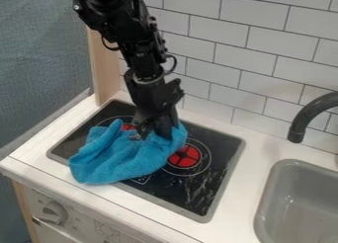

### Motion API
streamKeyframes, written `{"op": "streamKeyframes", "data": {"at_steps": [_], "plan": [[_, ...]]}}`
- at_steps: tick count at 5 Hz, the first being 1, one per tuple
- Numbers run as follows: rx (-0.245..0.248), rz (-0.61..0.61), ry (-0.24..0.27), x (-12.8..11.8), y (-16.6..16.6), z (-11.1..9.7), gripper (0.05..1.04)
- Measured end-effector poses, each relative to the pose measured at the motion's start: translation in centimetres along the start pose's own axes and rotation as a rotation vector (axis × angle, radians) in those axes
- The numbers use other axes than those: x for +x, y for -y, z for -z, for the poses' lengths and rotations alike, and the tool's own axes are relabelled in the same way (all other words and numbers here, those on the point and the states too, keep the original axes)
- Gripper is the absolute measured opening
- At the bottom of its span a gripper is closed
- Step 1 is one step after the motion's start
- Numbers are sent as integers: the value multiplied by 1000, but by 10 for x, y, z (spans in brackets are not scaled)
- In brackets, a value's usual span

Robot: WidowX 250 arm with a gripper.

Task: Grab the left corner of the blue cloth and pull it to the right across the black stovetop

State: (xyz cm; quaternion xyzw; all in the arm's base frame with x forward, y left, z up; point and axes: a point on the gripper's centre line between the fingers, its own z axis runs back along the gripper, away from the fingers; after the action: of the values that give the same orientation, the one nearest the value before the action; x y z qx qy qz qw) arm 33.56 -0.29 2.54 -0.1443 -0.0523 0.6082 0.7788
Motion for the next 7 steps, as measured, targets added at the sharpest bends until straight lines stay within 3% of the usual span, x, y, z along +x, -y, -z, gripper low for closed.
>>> {"op": "streamKeyframes", "data": {"at_steps": [1, 2, 5, 7], "plan": [[35, 31, -16, -17, -3, 13, 71], [60, 26, -8, -20, -7, 21, 224], [90, 3, -44, -24, -12, 21, 1005], [40, 21, -93, -30, -5, -10, 1000]]}}
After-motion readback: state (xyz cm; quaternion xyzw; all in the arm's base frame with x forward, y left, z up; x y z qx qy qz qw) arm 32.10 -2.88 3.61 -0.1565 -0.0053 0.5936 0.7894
